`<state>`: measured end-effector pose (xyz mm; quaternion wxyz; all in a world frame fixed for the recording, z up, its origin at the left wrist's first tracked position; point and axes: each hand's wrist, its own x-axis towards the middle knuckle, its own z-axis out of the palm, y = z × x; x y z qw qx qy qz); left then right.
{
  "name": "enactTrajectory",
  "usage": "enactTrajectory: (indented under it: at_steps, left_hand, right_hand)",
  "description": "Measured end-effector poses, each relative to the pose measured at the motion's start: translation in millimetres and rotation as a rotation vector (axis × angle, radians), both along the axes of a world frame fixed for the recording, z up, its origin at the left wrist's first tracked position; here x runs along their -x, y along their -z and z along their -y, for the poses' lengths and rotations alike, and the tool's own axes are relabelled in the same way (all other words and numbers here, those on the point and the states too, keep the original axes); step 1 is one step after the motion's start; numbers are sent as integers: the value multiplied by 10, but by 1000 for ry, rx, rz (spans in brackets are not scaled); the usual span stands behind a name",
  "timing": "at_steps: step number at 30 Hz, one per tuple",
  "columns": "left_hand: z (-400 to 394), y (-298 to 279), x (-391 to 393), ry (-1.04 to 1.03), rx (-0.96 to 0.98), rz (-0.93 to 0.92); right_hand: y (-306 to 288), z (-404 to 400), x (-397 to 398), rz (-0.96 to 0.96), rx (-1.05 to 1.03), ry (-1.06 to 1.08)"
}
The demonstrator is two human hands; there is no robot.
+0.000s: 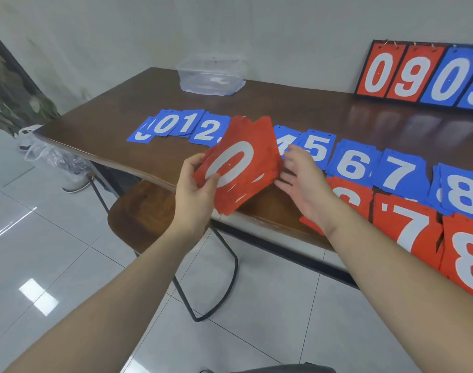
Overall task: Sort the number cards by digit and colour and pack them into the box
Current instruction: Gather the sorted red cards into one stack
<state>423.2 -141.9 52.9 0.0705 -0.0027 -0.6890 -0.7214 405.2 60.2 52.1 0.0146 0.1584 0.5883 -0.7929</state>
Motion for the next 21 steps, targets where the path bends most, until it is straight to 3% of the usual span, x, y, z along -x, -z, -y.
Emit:
enactTrajectory:
  at_steps: [10,15,21]
  left_hand:
    - [-117,77,175,185,493,-379]
    - [-99,133,232,258,625,-402]
    - [-32,201,215,286,596,-269]
  right_hand:
    - [-36,-4,35,-6,-193,107]
    - [-34,17,45,33,-254,116]
    - [19,-28,104,81,-356,84]
